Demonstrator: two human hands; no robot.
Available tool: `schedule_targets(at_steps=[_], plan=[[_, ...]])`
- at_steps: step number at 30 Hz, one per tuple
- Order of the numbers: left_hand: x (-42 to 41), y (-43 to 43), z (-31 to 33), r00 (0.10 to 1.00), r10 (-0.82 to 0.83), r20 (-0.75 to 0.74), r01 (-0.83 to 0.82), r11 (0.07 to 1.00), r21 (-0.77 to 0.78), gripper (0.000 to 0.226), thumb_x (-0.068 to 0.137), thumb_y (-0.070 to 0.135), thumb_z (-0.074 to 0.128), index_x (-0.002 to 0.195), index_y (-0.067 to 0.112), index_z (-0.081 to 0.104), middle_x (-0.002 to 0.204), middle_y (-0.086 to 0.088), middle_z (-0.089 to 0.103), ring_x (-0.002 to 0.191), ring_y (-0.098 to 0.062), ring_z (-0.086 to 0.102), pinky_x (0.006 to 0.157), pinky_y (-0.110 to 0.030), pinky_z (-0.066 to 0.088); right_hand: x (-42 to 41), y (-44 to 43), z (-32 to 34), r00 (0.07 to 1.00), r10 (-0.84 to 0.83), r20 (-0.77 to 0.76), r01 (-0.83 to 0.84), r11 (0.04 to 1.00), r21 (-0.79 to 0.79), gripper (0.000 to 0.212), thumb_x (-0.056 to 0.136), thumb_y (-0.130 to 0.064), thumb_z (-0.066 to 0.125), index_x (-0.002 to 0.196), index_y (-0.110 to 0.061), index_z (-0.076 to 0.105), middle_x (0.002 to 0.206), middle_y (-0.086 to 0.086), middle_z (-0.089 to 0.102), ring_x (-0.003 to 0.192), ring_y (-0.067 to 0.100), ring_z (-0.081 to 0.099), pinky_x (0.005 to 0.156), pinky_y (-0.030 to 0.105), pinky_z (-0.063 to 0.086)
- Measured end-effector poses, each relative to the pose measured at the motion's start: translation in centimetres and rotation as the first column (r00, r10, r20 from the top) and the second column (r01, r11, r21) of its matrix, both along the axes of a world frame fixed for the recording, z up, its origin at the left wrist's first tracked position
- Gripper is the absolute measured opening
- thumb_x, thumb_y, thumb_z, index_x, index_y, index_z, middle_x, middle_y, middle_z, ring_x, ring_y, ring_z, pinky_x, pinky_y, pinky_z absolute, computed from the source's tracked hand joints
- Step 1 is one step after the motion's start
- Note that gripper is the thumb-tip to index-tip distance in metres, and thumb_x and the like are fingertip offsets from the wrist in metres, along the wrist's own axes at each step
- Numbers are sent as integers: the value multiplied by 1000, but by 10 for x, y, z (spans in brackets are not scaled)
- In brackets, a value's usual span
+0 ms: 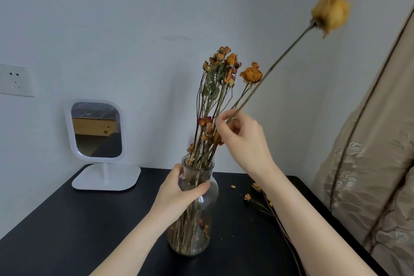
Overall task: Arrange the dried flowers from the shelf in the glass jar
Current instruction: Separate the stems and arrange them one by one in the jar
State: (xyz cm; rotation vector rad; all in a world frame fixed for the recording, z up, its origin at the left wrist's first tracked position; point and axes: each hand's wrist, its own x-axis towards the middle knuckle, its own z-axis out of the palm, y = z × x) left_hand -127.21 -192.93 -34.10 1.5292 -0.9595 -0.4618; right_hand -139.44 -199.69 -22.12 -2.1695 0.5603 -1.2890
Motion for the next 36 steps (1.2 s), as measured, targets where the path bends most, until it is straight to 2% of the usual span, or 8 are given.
schedule_targets(at_steps=[7, 11, 15, 18, 21, 29, 33, 36], plan=[[1, -2, -1, 1000, -2, 2, 2, 1000, 8, 60, 67, 46, 75, 116, 36, 43, 109, 19, 53, 98, -2, 51, 67, -7, 37, -1, 1, 23, 993, -40, 113, 43, 999, -25, 28, 98, -32, 39, 90, -12, 57, 62, 1, 52, 54, 9, 46, 48, 11, 36], [1, -3, -1, 1000, 5, 13, -5, 1000, 15, 58, 67, 47, 75, 114, 37, 42, 106, 21, 52, 92, 1, 49, 67, -7, 36, 1, 3, 16, 1000, 20, -18, -20, 1000, 8, 32, 98, -29, 39, 72, -18, 53, 58, -6, 51, 49, 1, 50, 48, 9, 39], [2, -3, -3, 1000, 4, 7, -4, 1000, 11, 61, 66, 49, 75, 116, 37, 43, 111, 19, 53, 102, -2, 49, 74, -14, 37, 4, 3, 8, 971, 46, -233, -39, 999, 33, 27, 96, -33, 45, 80, -16, 59, 63, -5, 56, 56, 4, 52, 46, 6, 40], [2, -3, -3, 1000, 8, 12, -8, 1000, 22, 60, 67, 49, 75, 115, 37, 42, 111, 19, 52, 103, -4, 48, 81, -18, 38, 3, 2, 10, 986, 14, -164, -8, 999, 36, 23, 93, -38, 49, 89, -17, 58, 60, -5, 57, 54, 4, 53, 46, 8, 41], [3, -4, -4, 999, 19, 27, -20, 999, 32, 62, 68, 48, 74, 119, 35, 41, 113, 18, 50, 102, -4, 46, 85, -21, 39, 3, 0, 13, 997, -1, -73, 4, 999, 38, 22, 94, -33, 49, 79, -20, 57, 60, -4, 59, 59, 10, 58, 60, 20, 48], [2, -4, -4, 999, 12, 34, -12, 1000, 9, 57, 68, 48, 74, 114, 38, 42, 108, 23, 49, 94, 2, 47, 68, -7, 34, 4, -3, 9, 995, -14, -99, 17, 1000, 26, 23, 93, -28, 52, 74, -18, 60, 60, -10, 61, 60, 5, 61, 54, 7, 45], [1, -5, -4, 999, 22, 31, -23, 1000, 19, 58, 68, 48, 74, 116, 36, 43, 112, 19, 51, 103, -4, 48, 73, -12, 37, 4, -4, 9, 994, -27, -109, 31, 999, 29, 23, 93, -29, 53, 78, -15, 63, 59, -11, 60, 59, 5, 60, 57, 11, 46], [1, -3, -4, 998, 41, 57, -42, 999, 18, 59, 68, 49, 73, 117, 37, 43, 120, 16, 48, 109, -5, 46, 76, -14, 37, 2, -5, 8, 996, -9, -87, 17, 996, 92, 18, 91, -28, 56, 85, -14, 65, 61, -7, 62, 50, -3, 56, 46, 6, 40]])
